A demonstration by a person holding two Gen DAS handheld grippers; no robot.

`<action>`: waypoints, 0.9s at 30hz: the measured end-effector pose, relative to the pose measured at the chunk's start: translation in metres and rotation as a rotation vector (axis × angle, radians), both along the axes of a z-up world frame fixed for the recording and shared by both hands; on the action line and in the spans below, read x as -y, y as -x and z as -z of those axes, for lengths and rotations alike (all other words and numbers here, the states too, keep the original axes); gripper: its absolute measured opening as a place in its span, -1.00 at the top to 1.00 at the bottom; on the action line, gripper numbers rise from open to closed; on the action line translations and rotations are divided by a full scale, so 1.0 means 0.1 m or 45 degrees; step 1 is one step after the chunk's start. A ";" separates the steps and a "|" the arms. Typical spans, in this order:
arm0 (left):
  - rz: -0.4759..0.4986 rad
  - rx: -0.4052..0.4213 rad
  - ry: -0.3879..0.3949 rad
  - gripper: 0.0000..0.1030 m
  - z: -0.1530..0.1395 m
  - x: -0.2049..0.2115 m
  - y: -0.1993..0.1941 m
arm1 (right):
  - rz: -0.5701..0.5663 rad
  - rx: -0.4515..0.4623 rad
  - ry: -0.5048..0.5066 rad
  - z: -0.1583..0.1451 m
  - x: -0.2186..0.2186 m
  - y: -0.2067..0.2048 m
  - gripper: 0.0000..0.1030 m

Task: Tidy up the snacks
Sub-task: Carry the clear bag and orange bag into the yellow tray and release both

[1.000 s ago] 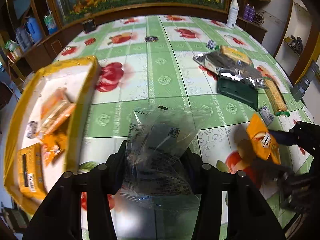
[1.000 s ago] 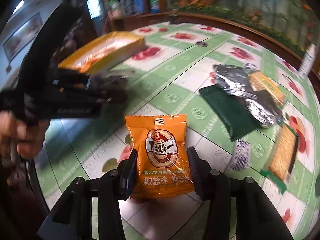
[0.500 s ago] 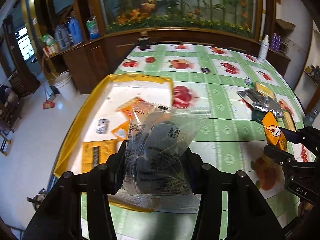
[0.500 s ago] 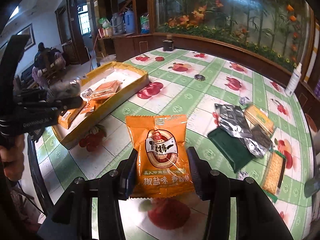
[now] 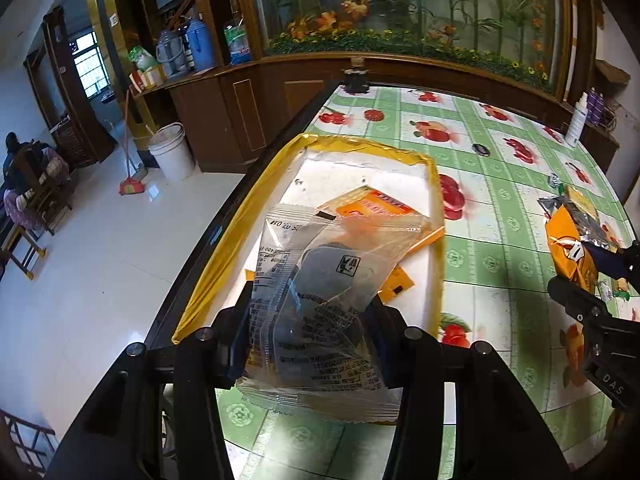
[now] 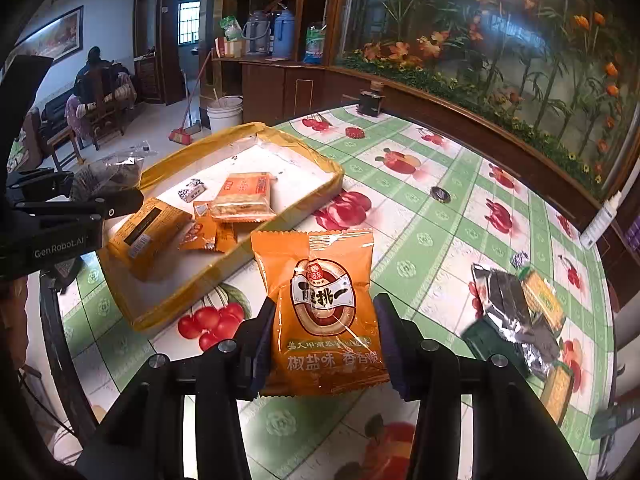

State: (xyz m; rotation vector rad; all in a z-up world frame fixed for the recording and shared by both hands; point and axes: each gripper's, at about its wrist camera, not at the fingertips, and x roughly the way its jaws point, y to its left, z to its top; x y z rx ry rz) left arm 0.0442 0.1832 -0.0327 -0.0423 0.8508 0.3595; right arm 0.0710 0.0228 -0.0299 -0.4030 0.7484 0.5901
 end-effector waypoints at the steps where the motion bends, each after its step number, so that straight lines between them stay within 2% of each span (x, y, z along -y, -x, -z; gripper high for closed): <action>1: -0.007 -0.001 -0.003 0.07 0.01 -0.02 0.00 | -0.002 0.006 0.003 0.00 -0.05 -0.01 0.08; 10: -0.064 -0.018 -0.040 0.07 0.11 -0.16 -0.03 | -0.080 0.019 -0.006 0.02 -0.44 -0.10 0.08; 18: -0.109 -0.039 -0.065 0.07 0.18 -0.29 -0.09 | -0.119 -0.089 -0.187 0.03 -0.67 -0.43 0.08; 27: -0.119 -0.047 -0.077 0.07 0.24 -0.34 -0.19 | -0.129 -0.126 -0.252 0.07 -0.93 -0.74 0.07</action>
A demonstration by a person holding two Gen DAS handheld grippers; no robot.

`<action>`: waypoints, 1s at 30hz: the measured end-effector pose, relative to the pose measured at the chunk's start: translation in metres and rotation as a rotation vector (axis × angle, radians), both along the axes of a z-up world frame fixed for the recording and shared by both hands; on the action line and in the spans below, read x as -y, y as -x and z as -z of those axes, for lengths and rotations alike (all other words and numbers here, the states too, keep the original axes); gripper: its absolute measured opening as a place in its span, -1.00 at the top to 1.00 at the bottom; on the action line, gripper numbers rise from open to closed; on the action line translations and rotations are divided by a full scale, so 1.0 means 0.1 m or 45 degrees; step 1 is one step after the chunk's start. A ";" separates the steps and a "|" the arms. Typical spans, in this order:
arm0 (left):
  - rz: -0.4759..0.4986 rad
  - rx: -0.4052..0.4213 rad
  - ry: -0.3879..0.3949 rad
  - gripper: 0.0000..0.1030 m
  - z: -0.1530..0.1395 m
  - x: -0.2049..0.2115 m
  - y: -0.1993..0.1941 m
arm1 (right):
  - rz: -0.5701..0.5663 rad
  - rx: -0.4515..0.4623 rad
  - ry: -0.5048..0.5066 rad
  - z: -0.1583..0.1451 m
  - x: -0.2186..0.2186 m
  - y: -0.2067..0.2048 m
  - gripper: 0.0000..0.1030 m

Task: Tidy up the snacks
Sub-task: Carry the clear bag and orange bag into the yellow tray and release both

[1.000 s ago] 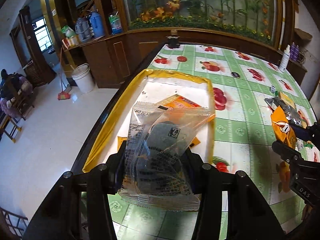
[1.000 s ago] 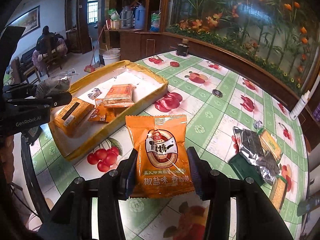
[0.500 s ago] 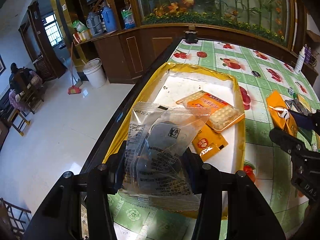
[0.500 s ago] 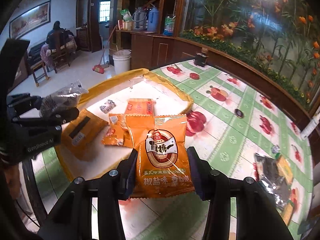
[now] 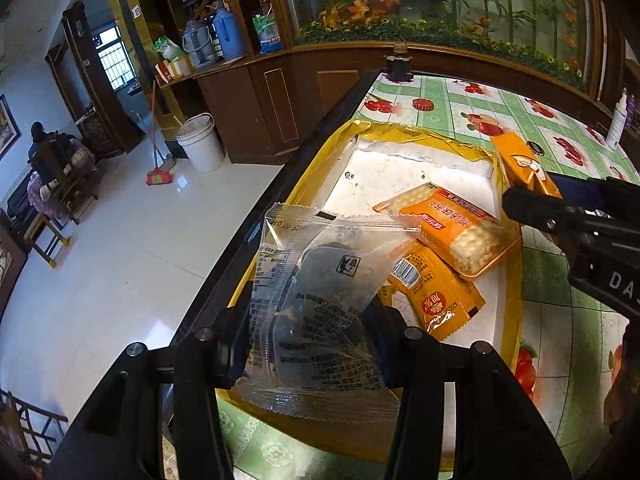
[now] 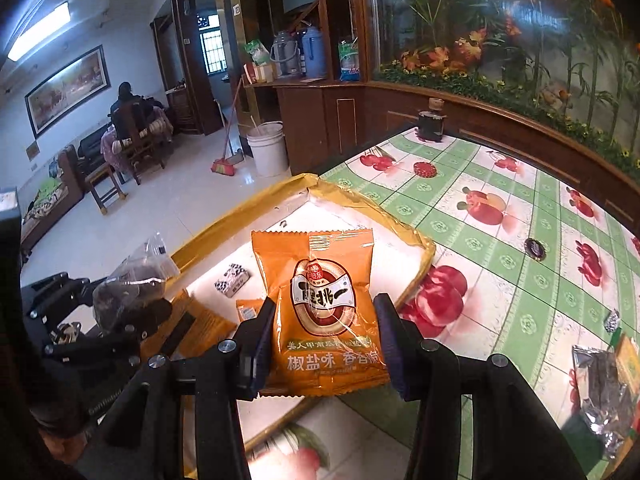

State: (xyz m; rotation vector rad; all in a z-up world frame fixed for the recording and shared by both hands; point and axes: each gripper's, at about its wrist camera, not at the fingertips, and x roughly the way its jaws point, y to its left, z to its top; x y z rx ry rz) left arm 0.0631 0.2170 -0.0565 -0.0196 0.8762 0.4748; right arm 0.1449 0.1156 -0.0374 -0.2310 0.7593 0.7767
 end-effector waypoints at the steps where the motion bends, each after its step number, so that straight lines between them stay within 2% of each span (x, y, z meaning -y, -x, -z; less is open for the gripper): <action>1: -0.001 -0.002 0.001 0.07 0.01 -0.01 -0.01 | -0.003 -0.008 -0.003 0.02 -0.03 -0.03 0.07; 16: -0.027 -0.021 0.025 0.07 0.08 -0.06 -0.04 | -0.013 -0.085 -0.026 0.21 -0.20 -0.21 0.06; 25: -0.048 -0.038 -0.001 0.05 0.07 -0.05 -0.04 | -0.007 -0.124 -0.034 0.26 -0.21 -0.24 0.03; 28: -0.058 -0.034 -0.033 -0.08 0.03 -0.01 -0.02 | -0.001 -0.135 -0.033 0.27 -0.22 -0.25 0.01; 29: -0.061 -0.020 -0.053 -0.19 -0.01 0.01 0.00 | 0.000 -0.141 -0.036 0.27 -0.21 -0.25 -0.01; 30: -0.065 0.000 -0.074 -0.33 -0.05 0.03 0.03 | 0.003 -0.146 -0.046 0.26 -0.20 -0.25 -0.12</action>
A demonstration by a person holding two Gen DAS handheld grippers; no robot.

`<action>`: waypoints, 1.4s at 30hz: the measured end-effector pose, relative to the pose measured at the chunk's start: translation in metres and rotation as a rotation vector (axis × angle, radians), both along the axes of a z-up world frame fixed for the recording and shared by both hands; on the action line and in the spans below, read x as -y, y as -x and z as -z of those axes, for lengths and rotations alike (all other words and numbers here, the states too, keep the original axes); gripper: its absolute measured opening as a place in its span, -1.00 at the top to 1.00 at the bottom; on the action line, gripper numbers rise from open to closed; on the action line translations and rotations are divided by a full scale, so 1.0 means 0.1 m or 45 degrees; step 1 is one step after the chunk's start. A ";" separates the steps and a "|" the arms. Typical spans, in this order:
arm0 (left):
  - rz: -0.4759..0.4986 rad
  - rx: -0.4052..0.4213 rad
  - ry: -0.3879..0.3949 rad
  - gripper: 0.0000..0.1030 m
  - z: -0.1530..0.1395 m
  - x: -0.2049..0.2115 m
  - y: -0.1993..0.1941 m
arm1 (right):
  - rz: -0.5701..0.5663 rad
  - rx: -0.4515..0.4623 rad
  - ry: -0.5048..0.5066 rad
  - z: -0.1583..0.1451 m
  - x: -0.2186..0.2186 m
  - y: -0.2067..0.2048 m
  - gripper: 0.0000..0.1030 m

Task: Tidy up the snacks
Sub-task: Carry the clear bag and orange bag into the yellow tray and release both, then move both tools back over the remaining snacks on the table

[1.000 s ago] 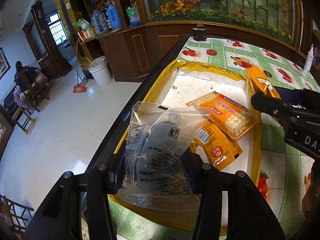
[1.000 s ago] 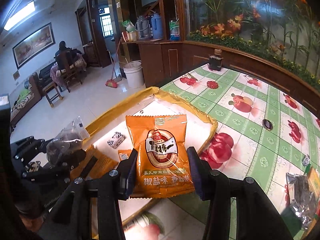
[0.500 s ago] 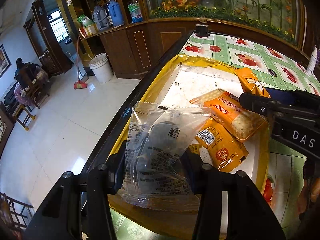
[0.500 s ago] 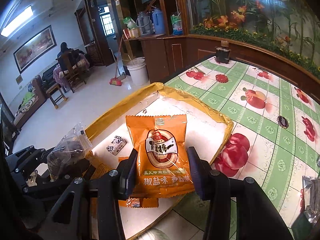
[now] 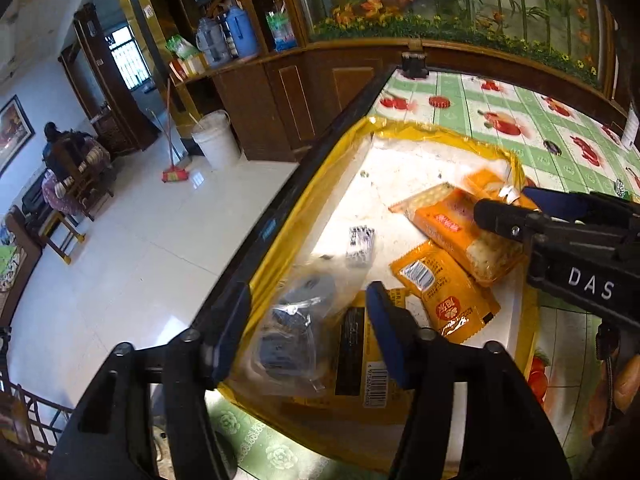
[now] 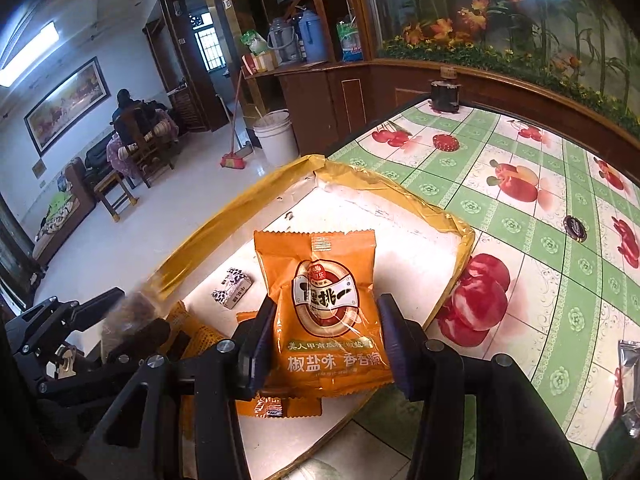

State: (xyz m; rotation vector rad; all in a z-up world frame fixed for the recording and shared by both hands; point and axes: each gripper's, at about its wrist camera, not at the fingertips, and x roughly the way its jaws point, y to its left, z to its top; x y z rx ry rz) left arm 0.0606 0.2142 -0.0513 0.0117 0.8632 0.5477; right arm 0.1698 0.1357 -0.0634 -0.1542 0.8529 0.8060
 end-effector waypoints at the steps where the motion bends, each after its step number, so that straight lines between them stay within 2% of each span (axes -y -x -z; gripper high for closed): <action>1: -0.003 0.027 -0.031 -0.39 -0.06 0.03 0.03 | 0.004 0.002 -0.013 -0.02 0.02 0.01 -0.18; 5: -0.003 0.113 -0.087 -0.57 -0.26 0.10 0.15 | 0.031 0.039 -0.053 -0.16 0.13 0.09 -0.33; 16: 0.022 0.209 -0.123 -0.59 -0.53 0.31 0.33 | 0.138 0.111 -0.186 -0.54 0.74 0.37 -0.41; 24: 0.056 0.226 -0.133 -0.59 -0.61 0.52 0.38 | 0.226 0.151 -0.258 -0.70 1.19 0.54 -0.50; 33: 0.132 0.235 -0.152 -0.59 -0.67 0.86 0.38 | 0.371 0.163 -0.376 -0.73 1.83 0.63 -0.64; 36: 0.160 0.225 -0.144 -0.60 -0.66 0.97 0.35 | 0.428 0.186 -0.436 -0.72 2.10 0.67 -0.64; 39: 0.206 0.198 -0.098 -0.61 -0.59 1.10 0.30 | 0.535 0.216 -0.524 -0.68 2.50 0.75 -0.69; 42: 0.274 0.156 -0.054 -0.61 -0.48 1.29 0.21 | 0.663 0.206 -0.555 -0.58 2.94 0.79 -0.69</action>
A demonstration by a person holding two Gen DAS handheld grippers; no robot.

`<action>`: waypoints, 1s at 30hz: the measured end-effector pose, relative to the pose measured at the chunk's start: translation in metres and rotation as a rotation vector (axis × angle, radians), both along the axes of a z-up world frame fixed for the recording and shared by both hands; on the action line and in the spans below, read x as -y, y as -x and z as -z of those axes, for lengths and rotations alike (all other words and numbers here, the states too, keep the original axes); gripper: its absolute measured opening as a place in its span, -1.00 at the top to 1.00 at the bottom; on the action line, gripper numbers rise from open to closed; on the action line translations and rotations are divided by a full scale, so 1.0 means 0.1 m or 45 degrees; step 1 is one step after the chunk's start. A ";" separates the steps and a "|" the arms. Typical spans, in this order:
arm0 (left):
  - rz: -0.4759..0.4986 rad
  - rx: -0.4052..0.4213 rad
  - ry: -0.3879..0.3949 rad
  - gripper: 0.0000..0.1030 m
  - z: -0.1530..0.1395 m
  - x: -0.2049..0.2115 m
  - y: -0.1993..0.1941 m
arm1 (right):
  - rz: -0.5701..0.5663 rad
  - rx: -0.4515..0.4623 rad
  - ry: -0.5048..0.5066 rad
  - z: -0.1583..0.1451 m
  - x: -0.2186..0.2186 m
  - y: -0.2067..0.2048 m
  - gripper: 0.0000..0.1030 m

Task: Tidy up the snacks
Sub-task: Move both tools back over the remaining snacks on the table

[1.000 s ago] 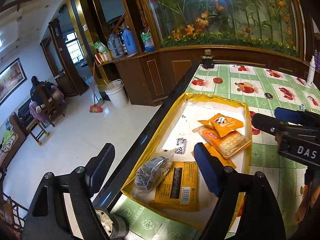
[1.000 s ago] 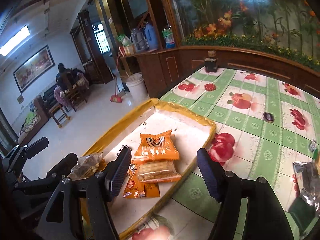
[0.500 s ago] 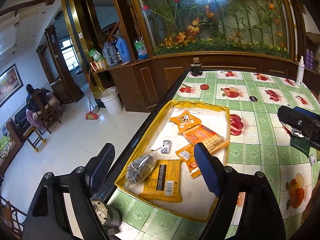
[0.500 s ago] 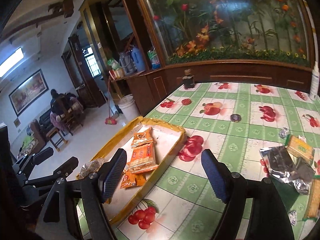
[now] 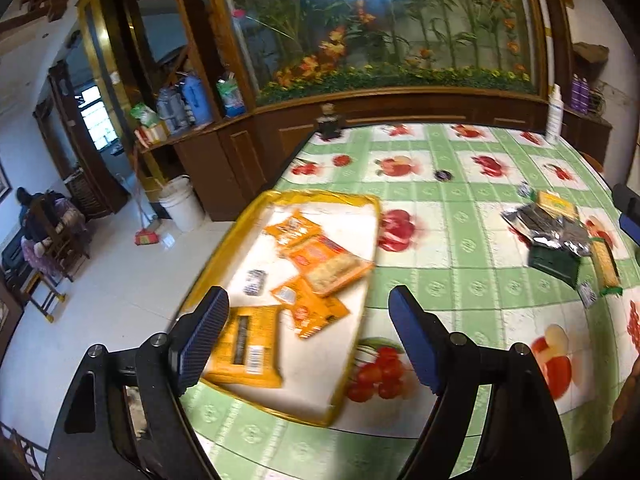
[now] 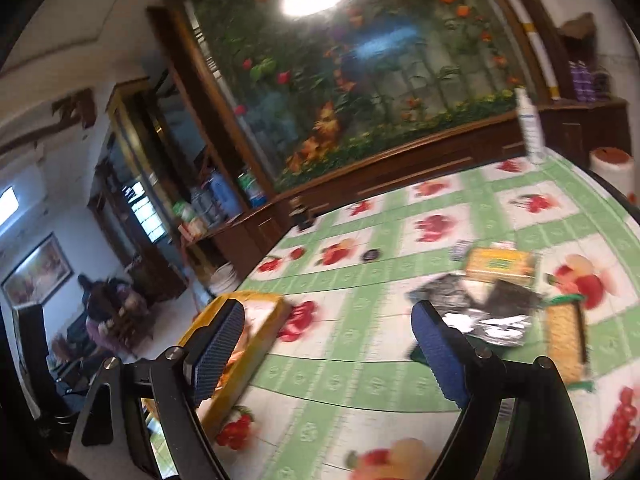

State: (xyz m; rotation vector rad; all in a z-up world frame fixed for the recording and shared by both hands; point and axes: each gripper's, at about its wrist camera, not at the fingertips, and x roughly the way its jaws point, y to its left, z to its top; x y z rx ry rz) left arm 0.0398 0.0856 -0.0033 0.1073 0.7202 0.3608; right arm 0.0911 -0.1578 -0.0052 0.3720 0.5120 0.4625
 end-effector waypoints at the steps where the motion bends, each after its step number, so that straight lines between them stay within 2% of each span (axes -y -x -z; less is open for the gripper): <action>1: 0.026 -0.016 0.015 -0.61 0.03 0.07 -0.04 | 0.042 -0.016 -0.013 0.04 0.15 0.01 -0.69; 4: 0.107 -0.074 0.074 -0.61 0.14 0.26 -0.16 | 0.147 -0.068 -0.087 0.16 0.60 0.04 -0.69; 6: 0.160 -0.113 0.096 -0.61 0.20 0.42 -0.25 | 0.201 -0.102 -0.091 0.23 0.83 0.07 -0.69; 10: 0.277 -0.170 0.168 -0.60 0.31 0.70 -0.46 | 0.290 -0.203 -0.020 0.34 1.19 0.08 -0.74; 13: 0.380 -0.224 0.267 -0.60 0.40 0.91 -0.61 | 0.276 -0.320 0.101 0.46 1.31 0.01 -0.80; 16: 0.425 -0.300 0.343 -0.60 0.53 1.09 -0.80 | 0.231 -0.359 0.223 0.55 1.28 -0.01 -0.79; 18: 0.426 -0.341 0.415 -0.60 0.60 1.16 -0.93 | 0.231 -0.340 0.351 0.58 1.19 -0.03 -0.79; 21: 0.409 -0.378 0.553 -0.60 0.68 1.24 -1.10 | 0.243 -0.352 0.478 0.64 1.07 -0.13 -0.79; 23: 0.395 -0.401 0.636 -0.60 0.74 1.31 -1.20 | 0.243 -0.379 0.499 0.70 1.03 -0.26 -0.78; 27: 0.367 -0.467 0.730 -0.59 0.89 1.47 -1.37 | 0.241 -0.441 0.523 0.81 1.00 -0.49 -0.78; 28: 0.354 -0.479 0.747 -0.59 0.92 1.50 -1.41 | 0.240 -0.447 0.518 0.84 1.01 -0.52 -0.78; 30: 0.311 -0.444 0.711 -0.59 0.92 1.56 -1.49 | 0.240 -0.458 0.518 0.88 1.02 -0.56 -0.78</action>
